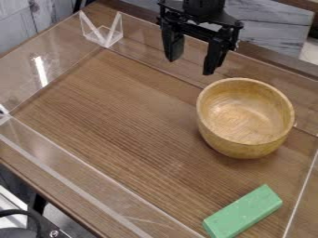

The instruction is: Put the green block in the brown bowl

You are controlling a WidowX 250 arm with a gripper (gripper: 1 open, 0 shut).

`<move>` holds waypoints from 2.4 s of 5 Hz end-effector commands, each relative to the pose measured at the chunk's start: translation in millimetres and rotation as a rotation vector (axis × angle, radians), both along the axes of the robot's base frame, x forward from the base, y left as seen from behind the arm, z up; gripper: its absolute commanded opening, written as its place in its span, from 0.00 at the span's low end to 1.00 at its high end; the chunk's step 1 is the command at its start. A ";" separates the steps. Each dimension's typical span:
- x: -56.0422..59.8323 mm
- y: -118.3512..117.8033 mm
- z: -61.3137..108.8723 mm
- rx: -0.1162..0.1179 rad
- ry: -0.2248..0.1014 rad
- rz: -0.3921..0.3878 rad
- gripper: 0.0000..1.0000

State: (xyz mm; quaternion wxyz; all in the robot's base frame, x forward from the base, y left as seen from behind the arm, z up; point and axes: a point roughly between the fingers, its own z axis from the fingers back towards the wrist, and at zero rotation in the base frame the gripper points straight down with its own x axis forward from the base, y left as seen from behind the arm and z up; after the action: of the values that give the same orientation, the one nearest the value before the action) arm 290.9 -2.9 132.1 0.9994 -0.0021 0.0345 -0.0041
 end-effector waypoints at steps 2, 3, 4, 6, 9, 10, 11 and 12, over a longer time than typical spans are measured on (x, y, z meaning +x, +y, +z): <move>-69.2 -75.7 -33.1 -0.019 0.076 -0.345 1.00; -107.7 -127.5 -49.8 -0.001 0.041 -0.575 1.00; -105.5 -133.5 -71.9 0.018 0.031 -0.594 1.00; -95.0 -123.4 -84.8 0.015 0.026 -0.562 1.00; -92.8 -115.2 -86.0 -0.007 0.040 -0.513 0.00; -94.7 -112.1 -82.1 -0.020 0.058 -0.485 0.00; -96.8 -109.7 -78.4 -0.036 0.076 -0.455 0.00; -98.8 -108.1 -75.6 -0.050 0.093 -0.425 0.00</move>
State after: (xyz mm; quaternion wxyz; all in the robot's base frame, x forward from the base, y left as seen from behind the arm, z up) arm 183.7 -109.0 41.5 0.9695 -0.0101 0.1132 -0.2173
